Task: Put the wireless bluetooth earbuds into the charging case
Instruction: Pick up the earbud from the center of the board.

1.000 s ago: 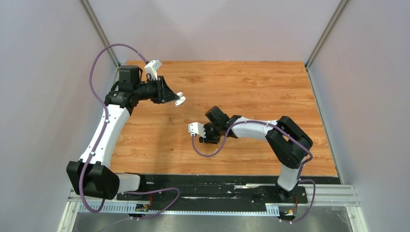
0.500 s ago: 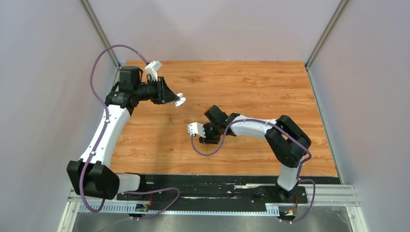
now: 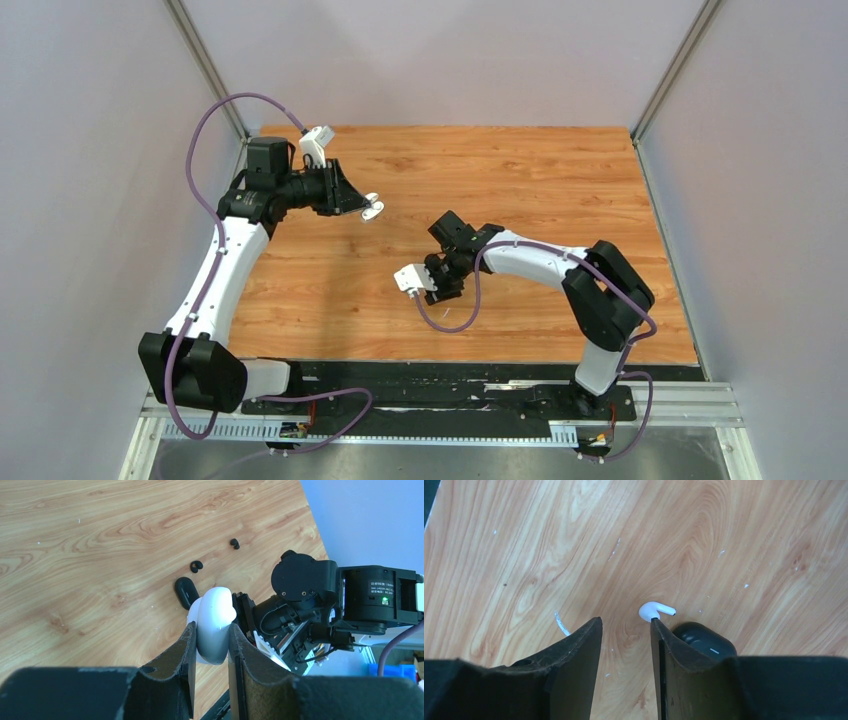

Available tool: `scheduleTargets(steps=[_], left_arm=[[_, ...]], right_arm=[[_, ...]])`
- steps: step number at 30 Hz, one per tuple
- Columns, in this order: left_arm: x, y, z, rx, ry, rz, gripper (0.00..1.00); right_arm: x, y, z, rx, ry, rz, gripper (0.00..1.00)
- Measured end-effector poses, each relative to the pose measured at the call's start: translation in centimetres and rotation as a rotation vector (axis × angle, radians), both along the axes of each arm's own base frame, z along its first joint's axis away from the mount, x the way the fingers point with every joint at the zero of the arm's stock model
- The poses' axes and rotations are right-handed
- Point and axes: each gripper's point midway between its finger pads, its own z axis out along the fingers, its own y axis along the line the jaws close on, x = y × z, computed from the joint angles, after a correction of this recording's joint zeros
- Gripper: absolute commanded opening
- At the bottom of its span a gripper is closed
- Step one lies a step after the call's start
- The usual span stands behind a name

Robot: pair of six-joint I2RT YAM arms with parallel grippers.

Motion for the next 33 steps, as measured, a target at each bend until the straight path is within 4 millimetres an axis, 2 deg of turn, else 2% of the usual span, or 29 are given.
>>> scheduleTargets(steps=[5,10,14,26,33], left_arm=[[0.0,0.0,0.0,0.0,0.0,0.0,0.0],[0.0,0.0,0.0,0.0,0.0,0.0,0.0],[0.0,0.0,0.0,0.001,0.0,0.0,0.0],[0.2,0.3,0.0,0.001,0.0,0.009,0.0],[0.2,0.4,-0.1,0.001,0.002,0.013,0.0]], right_arm=[[0.5,0.1,-0.1,-0.014,-0.061,0.096,0.41],[2.2,1.3,-0.2,-0.007,-0.118,0.157,0.35],[2.7,1.7,-0.5,-0.017,-0.129,0.195,0.31],[1.5,0.1,-1.6,-0.11,-0.042,0.26,0.27],[1.8,0.3,-2.0,-0.125,-0.022,0.258,0.26]])
